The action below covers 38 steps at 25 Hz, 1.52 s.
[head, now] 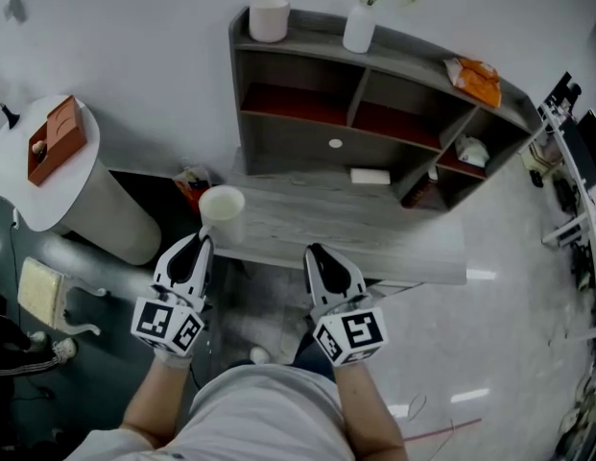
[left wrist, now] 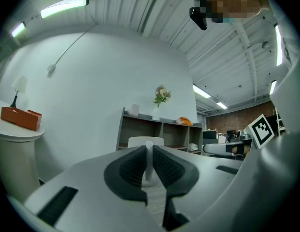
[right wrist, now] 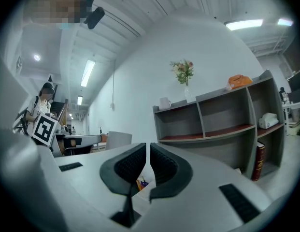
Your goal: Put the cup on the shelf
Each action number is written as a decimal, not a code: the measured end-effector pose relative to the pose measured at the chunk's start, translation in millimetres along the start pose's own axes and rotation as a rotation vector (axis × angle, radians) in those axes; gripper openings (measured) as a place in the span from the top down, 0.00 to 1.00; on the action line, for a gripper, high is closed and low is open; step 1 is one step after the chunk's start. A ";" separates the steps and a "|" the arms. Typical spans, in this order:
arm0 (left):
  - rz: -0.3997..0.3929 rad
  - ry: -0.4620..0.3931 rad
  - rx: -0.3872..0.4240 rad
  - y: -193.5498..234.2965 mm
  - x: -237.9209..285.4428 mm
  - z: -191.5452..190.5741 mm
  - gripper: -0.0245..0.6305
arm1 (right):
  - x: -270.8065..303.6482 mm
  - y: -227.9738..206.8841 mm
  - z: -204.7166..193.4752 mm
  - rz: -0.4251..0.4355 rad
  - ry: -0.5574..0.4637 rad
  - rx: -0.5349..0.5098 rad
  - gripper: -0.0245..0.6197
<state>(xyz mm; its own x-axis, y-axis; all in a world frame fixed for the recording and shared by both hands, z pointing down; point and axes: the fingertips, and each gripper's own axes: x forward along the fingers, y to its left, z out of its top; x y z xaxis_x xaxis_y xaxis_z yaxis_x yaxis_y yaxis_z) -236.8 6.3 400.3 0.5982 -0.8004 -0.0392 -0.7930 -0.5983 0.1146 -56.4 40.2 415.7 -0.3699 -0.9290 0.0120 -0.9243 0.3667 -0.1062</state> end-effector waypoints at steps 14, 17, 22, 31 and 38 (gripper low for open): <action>0.098 0.031 0.033 -9.3 103.8 -4.5 0.89 | 71.8 -95.6 6.1 0.114 0.006 0.054 0.91; 0.122 0.036 0.040 -14.1 132.5 -5.9 0.89 | 85.1 -123.3 10.0 0.139 0.003 0.063 0.91; 0.167 0.042 0.057 -27.0 173.7 -4.4 0.89 | 97.8 -165.5 17.1 0.175 0.003 0.073 0.91; 0.214 0.031 0.084 -47.5 232.3 1.6 0.89 | 104.9 -222.5 25.2 0.223 -0.009 0.094 0.90; 0.198 0.013 0.108 -40.4 278.7 11.0 0.89 | 105.9 -256.4 35.5 0.178 -0.032 0.101 0.91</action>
<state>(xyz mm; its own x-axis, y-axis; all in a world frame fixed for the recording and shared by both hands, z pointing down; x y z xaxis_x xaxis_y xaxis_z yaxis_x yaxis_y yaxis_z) -39.4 -193.0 373.8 0.4302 -0.9026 -0.0137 -0.9026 -0.4303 0.0119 144.7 -153.9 408.9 -0.5216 -0.8519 -0.0473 -0.8300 0.5195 -0.2027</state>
